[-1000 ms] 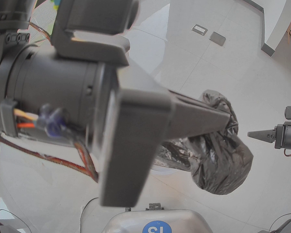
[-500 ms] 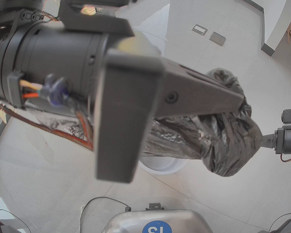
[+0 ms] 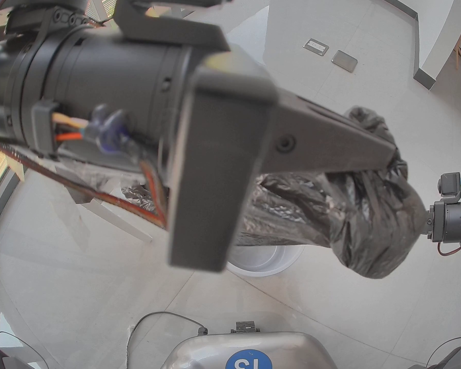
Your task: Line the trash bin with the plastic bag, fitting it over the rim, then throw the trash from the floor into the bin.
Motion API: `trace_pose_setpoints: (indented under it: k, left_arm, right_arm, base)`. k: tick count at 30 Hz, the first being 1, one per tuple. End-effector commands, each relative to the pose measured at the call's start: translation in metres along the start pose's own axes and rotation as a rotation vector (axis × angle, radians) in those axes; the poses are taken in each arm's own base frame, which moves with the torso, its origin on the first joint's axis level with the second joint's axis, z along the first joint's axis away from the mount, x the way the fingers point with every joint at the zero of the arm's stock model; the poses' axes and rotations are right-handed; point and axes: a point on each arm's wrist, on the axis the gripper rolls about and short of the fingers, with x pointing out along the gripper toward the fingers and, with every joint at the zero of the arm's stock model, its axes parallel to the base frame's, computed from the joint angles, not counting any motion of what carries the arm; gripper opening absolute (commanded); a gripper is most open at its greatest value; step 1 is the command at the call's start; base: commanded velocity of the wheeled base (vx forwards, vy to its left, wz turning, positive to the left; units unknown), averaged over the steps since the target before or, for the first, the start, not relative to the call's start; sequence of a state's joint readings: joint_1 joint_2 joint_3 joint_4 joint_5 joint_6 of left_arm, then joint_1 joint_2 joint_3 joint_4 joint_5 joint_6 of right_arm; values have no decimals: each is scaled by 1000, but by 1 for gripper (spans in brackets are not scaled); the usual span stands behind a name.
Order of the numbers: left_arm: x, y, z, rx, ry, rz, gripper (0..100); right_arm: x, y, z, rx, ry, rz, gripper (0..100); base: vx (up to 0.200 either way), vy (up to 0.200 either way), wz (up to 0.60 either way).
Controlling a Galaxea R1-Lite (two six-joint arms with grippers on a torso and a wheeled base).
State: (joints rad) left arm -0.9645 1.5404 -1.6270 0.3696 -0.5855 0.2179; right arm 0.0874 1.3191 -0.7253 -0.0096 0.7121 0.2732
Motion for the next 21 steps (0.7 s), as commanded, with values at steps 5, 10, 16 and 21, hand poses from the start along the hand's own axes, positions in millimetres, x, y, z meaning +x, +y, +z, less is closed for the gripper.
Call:
trace_pose_setpoints:
  k: [5,10,16,21]
  left_arm:
    - [8,0,7,38,-29,-69,0]
    - [7,-1,12,51,-48,-74,0]
    - [5,-2,17,61,-64,-73,0]
    - [5,0,20,66,-72,-70,0]
  right_arm:
    - [8,-8,1,69,45,61,100]
    - [23,-16,15,112,36,102,100]
    - [36,-25,28,136,11,138,100]
    - [47,-29,28,146,47,188,100]
  base:
    - [0,0,0]
    - [0,0,0]
    - [0,0,0]
    - [0,0,0]
